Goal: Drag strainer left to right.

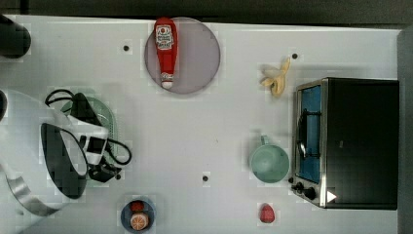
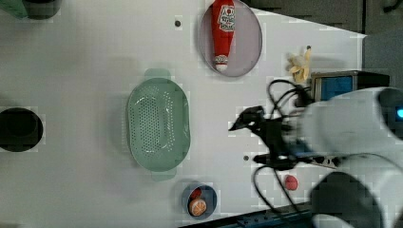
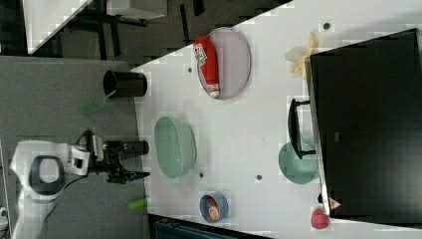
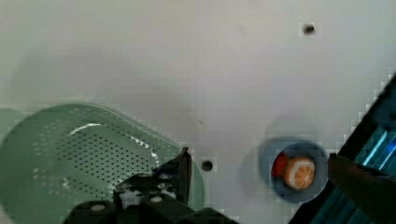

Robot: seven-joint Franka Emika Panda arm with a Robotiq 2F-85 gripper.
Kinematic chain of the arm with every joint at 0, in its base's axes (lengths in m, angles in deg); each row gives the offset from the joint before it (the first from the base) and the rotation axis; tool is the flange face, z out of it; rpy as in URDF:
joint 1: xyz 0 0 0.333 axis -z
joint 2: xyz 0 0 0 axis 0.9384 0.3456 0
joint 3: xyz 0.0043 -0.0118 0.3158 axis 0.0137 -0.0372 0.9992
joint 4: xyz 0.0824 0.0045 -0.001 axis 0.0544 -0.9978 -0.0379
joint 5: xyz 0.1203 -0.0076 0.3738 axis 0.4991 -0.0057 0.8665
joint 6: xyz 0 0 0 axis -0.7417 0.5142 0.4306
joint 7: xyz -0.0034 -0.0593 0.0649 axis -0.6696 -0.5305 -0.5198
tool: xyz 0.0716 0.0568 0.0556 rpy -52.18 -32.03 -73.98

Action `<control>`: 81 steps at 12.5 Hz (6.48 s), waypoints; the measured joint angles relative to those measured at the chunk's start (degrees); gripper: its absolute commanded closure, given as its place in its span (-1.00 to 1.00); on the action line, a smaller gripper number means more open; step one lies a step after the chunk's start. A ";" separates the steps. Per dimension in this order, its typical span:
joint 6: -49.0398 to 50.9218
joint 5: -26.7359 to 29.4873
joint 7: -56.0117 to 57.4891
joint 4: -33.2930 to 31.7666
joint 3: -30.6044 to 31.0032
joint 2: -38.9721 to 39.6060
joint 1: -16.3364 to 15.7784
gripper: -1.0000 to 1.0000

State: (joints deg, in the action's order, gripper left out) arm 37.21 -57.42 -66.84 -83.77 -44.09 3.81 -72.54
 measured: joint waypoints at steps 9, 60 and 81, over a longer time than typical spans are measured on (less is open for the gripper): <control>-27.32 -2.41 -27.25 -1.23 3.66 18.14 -1.70 -1.00; -51.10 -12.86 -4.78 -22.21 -26.62 17.83 15.16 -1.00; 9.69 1.88 34.24 9.96 -20.53 -17.08 15.49 -1.00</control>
